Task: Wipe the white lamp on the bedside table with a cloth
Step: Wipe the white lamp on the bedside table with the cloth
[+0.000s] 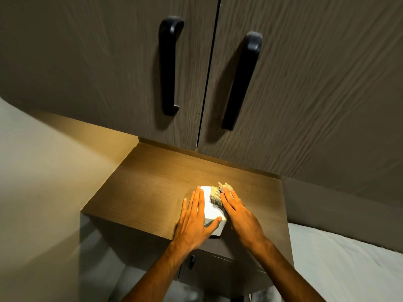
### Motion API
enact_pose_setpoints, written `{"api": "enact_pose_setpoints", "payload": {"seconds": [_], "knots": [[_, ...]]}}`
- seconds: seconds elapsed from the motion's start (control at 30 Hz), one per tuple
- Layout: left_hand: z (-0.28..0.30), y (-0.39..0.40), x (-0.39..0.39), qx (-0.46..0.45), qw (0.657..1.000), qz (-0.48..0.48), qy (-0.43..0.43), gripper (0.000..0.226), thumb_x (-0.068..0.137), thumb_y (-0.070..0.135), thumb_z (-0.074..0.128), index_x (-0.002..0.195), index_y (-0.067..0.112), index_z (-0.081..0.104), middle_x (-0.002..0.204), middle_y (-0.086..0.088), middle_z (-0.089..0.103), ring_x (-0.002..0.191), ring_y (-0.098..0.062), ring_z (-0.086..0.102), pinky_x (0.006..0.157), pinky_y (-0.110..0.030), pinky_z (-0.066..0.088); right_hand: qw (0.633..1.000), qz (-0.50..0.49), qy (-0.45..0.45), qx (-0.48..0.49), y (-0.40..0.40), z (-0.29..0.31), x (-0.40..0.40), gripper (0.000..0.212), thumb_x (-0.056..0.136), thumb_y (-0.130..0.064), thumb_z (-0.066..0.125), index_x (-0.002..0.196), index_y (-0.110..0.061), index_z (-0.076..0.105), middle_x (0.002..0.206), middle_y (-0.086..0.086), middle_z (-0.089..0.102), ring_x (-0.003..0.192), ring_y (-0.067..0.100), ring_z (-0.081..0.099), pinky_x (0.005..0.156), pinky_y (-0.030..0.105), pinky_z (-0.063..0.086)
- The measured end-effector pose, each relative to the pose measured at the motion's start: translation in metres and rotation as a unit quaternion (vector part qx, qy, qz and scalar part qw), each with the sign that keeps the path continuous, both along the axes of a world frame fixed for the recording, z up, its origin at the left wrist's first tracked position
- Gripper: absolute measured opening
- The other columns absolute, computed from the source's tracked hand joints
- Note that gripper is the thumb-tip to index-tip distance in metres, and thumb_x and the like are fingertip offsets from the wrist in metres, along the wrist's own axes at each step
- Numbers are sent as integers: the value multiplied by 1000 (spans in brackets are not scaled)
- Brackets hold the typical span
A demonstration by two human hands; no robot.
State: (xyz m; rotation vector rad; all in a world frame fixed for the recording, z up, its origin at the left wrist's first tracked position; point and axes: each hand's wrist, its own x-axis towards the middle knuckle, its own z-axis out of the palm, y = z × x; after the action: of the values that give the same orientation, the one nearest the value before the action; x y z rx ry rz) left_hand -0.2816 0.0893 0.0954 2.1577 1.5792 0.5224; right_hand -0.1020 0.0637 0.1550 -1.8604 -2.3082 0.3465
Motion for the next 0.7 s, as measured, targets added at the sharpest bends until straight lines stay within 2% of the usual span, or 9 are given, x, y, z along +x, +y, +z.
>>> {"api": "enact_pose_setpoints", "payload": {"seconds": [0.13,0.27,0.33,0.43,0.57,0.63,0.7], "knots": [[2,-1,0,3,1000,0,2,108,91,77,42,161,18,-15,174,-5,-12,162,-21,-7,133,-42,-5,999,31,-20,-9,-5,-8,-6,90,96,-29,59,155,-34,-9,158,-16,-25,147,10,-11,119,41,30],[8,0,-1,-2,1000,-10,21,109,91,78,40,162,17,-13,175,-5,-10,163,-22,-5,134,-46,0,1000,3,2,-28,20,12,-12,84,98,-34,55,157,-29,-5,166,-6,-14,153,18,-6,123,45,26],[9,-1,-2,-5,1000,-14,22,109,90,79,40,163,16,-12,175,-5,-8,163,-22,-4,134,-46,-1,999,-14,4,-32,16,13,-8,85,97,-30,56,157,-26,-4,167,-4,-14,154,20,-5,123,45,27],[5,0,-4,-2,1000,-16,13,109,90,77,43,163,16,-10,175,-4,-8,163,-21,-4,133,-45,-1,1000,1,-19,-18,-7,0,-12,91,95,-25,61,157,-27,-6,161,-7,-22,149,15,-13,121,41,26],[6,1,-4,7,1000,-19,20,106,91,73,47,163,15,-5,175,-6,-1,163,-23,2,133,-45,0,999,21,-30,-16,-3,4,-19,88,97,-22,60,157,-26,-5,165,-4,-15,152,17,-12,123,42,23],[11,1,-4,0,999,-20,24,110,87,84,33,163,13,-1,175,-10,3,163,-26,5,132,-44,-2,999,-18,15,-27,0,14,-16,84,99,-23,57,157,-24,-3,168,-2,-9,154,19,-6,124,41,22],[17,1,-2,-2,999,-22,29,115,82,90,18,164,12,0,175,-10,2,163,-26,6,130,-42,-5,995,-64,75,-31,-7,19,-8,78,98,-12,53,158,-21,4,168,0,-2,155,19,-1,125,40,20]]}}
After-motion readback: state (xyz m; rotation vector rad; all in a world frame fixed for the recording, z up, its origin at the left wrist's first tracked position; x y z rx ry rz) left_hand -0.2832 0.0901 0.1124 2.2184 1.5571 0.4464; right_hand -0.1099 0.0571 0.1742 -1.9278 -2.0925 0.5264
